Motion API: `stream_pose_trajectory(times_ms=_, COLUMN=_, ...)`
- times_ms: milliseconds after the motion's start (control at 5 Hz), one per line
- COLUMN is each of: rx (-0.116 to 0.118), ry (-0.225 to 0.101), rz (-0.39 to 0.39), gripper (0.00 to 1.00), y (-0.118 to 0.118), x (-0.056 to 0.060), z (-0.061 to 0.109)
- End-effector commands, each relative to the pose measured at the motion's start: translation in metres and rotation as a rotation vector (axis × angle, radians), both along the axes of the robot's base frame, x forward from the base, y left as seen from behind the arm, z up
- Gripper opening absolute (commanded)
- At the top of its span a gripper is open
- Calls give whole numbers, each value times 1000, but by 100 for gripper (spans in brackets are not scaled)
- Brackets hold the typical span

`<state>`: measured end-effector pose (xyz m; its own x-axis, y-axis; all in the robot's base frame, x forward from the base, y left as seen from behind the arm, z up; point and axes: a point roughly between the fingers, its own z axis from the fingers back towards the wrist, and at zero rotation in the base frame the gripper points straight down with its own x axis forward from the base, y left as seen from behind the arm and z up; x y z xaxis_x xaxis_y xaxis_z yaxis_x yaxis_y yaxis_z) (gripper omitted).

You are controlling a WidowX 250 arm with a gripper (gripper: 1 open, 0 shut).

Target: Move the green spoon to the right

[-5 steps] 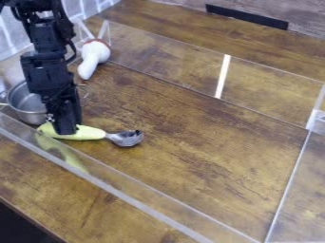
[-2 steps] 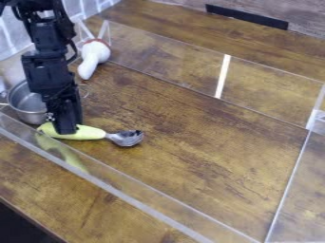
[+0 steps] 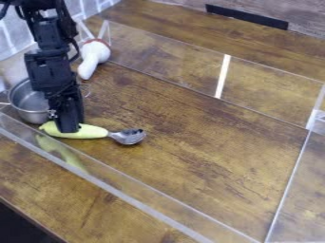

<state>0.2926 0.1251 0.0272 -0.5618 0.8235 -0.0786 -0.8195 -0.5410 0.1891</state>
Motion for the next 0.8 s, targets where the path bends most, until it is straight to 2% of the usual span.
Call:
stream_pose_trajectory(times_ms=0, rx=4, ry=-35, rz=0, gripper=0, y=8, x=8, z=8)
stream_pose_trajectory(times_ms=600, rx=-48, ry=-16, rz=-165, gripper=0, y=-10, x=13, z=8)
